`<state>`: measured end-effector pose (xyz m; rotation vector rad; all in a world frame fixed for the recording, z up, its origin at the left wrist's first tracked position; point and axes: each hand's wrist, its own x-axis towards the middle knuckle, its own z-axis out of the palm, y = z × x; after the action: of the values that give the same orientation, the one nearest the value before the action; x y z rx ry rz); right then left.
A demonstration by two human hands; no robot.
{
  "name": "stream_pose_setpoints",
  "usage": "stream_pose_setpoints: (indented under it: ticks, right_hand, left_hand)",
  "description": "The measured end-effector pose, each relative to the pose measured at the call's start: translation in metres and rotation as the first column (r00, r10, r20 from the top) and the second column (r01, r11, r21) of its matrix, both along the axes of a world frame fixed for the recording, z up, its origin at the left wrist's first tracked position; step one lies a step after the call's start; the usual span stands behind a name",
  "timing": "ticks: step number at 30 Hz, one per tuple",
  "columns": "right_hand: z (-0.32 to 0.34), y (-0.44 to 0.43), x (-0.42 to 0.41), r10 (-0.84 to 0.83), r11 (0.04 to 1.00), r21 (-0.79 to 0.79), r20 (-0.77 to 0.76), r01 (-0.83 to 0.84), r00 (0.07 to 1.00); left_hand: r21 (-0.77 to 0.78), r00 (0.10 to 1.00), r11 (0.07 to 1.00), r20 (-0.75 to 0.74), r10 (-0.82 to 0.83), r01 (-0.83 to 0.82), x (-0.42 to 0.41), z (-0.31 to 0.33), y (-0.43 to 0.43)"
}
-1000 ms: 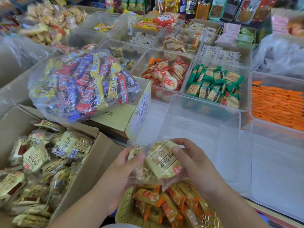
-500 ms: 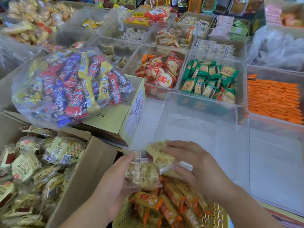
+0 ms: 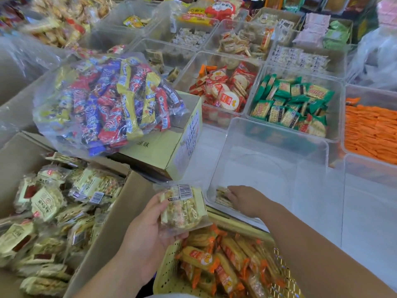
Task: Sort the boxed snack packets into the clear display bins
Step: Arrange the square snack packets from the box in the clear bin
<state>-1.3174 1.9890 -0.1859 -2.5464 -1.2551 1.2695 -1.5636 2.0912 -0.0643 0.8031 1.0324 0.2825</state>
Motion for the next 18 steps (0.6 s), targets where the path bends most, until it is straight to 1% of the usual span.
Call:
stream_pose_setpoints:
  ticks: [2,3,4,5,6,7,8,9,10,11,12,13,14,15,16,17,18]
  right_hand:
    - [0.002,0.001,0.000,0.035,0.998,-0.047,-0.085,-0.039,0.996]
    - [0.004,0.000,0.001,0.016,0.998,-0.053,-0.128,-0.024,0.992]
    - [0.006,-0.002,0.003,0.002,0.998,-0.057,-0.153,-0.011,0.988]
    - [0.009,-0.004,0.005,-0.004,0.998,-0.060,-0.156,-0.005,0.988]
    - [0.012,-0.007,0.007,-0.012,0.998,-0.064,-0.133,0.004,0.991]
    - [0.016,-0.010,0.009,-0.027,0.998,-0.060,-0.093,0.022,0.995]
    - [0.021,-0.012,0.009,-0.051,0.998,-0.038,-0.048,0.049,0.998]
    - [0.028,-0.015,0.008,-0.084,0.996,0.020,-0.010,0.084,0.996]
    - [0.038,-0.018,0.006,-0.124,0.985,0.118,0.003,0.123,0.992]
    - [0.047,-0.022,0.001,-0.164,0.953,0.254,-0.030,0.166,0.986]
    - [0.059,-0.027,-0.005,-0.180,0.895,0.392,-0.115,0.212,0.977]
    - [0.073,-0.031,-0.014,-0.146,0.834,0.498,-0.219,0.239,0.965]
    - [0.086,-0.036,-0.023,-0.075,0.783,0.573,-0.300,0.242,0.951]
    - [0.096,-0.043,-0.032,-0.005,0.745,0.627,-0.336,0.227,0.942]
    - [0.102,-0.048,-0.039,0.046,0.718,0.665,-0.342,0.207,0.938]
    - [0.107,-0.053,-0.045,0.067,0.695,0.691,-0.336,0.198,0.940]
    - [0.112,-0.057,-0.050,0.058,0.674,0.710,-0.326,0.204,0.943]
  left_hand:
    - [0.091,0.998,0.995,0.019,-0.054,0.052,-0.004,0.001,0.000]
    - [0.185,0.996,0.979,0.010,-0.089,0.085,-0.006,0.000,0.001]
    - [0.320,0.990,0.937,-0.015,-0.143,0.140,-0.009,0.000,0.001]
    - [0.491,0.973,0.841,-0.073,-0.221,0.227,-0.012,0.001,0.001]
    - [0.662,0.940,0.672,-0.169,-0.297,0.332,-0.013,0.002,0.002]
    - [0.795,0.900,0.447,-0.273,-0.340,0.410,-0.014,0.004,0.004]
    - [0.872,0.871,0.223,-0.346,-0.348,0.435,-0.014,0.004,0.006]
    - [0.902,0.854,0.058,-0.382,-0.353,0.428,-0.013,0.003,0.008]
    - [0.913,0.845,-0.044,-0.392,-0.365,0.405,-0.012,0.003,0.010]
    - [0.919,0.841,-0.102,-0.389,-0.376,0.380,-0.011,0.002,0.010]
    - [0.925,0.841,-0.125,-0.380,-0.386,0.360,-0.010,0.001,0.010]
    - [0.930,0.843,-0.114,-0.366,-0.394,0.351,-0.009,0.001,0.009]
    - [0.935,0.848,-0.053,-0.342,-0.405,0.352,-0.008,0.002,0.009]
    - [0.928,0.854,0.063,-0.308,-0.419,0.366,-0.006,0.004,0.006]
    - [0.898,0.856,0.202,-0.273,-0.439,0.390,-0.004,0.008,0.004]
    - [0.850,0.849,0.314,-0.250,-0.466,0.423,-0.002,0.010,0.001]
    - [0.806,0.836,0.381,-0.235,-0.496,0.452,0.001,0.012,-0.001]
